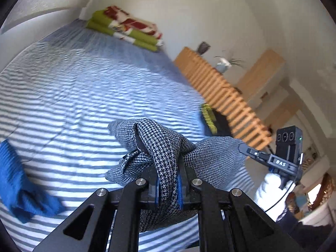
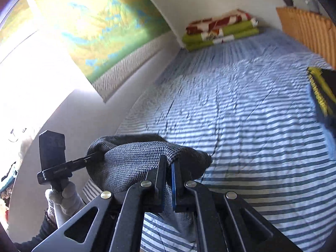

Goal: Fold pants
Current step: 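Grasp the folded grey shorts with both tools and lift them, then carry the folded shorts with both tools toward the dark clothing stack by the rail, then lower the shorts onto the dark clothing stack and open both tools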

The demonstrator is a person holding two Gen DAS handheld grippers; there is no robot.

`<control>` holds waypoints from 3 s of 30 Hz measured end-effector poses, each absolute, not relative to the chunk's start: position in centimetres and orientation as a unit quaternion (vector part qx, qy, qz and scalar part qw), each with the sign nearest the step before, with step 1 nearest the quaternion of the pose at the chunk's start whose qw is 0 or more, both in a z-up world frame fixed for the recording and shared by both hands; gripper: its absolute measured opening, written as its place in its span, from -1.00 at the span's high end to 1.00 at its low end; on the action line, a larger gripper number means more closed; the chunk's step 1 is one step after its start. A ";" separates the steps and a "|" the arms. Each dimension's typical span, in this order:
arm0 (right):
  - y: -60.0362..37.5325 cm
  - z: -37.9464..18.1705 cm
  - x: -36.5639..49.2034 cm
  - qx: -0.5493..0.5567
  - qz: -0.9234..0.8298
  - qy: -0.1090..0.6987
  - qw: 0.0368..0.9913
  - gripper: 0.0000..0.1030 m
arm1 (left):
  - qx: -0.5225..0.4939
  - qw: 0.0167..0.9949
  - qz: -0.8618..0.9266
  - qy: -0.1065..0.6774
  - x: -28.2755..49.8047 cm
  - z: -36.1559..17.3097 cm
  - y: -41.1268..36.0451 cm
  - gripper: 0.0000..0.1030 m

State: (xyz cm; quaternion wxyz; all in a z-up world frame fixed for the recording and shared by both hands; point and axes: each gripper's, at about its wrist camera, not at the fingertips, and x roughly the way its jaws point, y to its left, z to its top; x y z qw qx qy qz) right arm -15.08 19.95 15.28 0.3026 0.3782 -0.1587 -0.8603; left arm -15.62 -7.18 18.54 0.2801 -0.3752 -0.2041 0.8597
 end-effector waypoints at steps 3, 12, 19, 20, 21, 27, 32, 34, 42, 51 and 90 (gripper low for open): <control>23.0 17.5 -13.6 0.353 -0.879 -0.154 0.280 0.93 | -0.367 0.304 0.853 -0.212 -15.4 20.9 -3.5 0.77; 36.7 21.2 -10.7 0.305 -0.921 -0.182 0.160 0.93 | -0.378 0.403 0.811 -0.191 -18.0 23.3 13.2 0.77; 46.0 23.4 -13.3 0.289 -0.941 -0.173 0.044 0.93 | -0.409 0.450 0.767 -0.204 -23.6 22.6 26.5 0.77; 47.1 23.7 -14.5 0.290 -0.943 -0.162 0.032 0.93 | -0.412 0.451 0.765 -0.205 -25.1 22.6 28.3 0.77; 48.2 23.8 -15.8 0.290 -0.944 -0.156 0.016 0.93 | -0.416 0.454 0.760 -0.209 -26.5 22.6 30.0 0.77; 53.5 22.4 -24.6 0.304 -0.939 -0.149 -0.051 0.93 | -0.437 0.443 0.753 -0.214 -35.4 21.2 38.1 0.77; 57.0 18.7 -32.7 0.338 -0.924 -0.150 -0.094 0.93 | -0.461 0.424 0.742 -0.239 -44.1 17.9 41.9 0.77; 58.0 17.2 -35.9 0.344 -0.921 -0.147 -0.108 0.93 | -0.468 0.420 0.734 -0.257 -47.4 16.6 43.2 0.77; 59.5 12.4 -45.9 0.361 -0.916 -0.101 -0.139 0.93 | -0.475 0.393 0.732 -0.292 -56.7 11.6 45.2 0.75; 59.0 6.3 -53.5 0.428 -0.883 -0.022 -0.193 0.74 | -0.507 0.356 0.714 -0.326 -61.6 7.4 43.5 0.14; 56.8 3.7 -31.4 0.478 -0.867 -0.139 0.000 0.27 | -0.560 0.397 0.693 -0.222 -47.3 8.5 44.2 0.28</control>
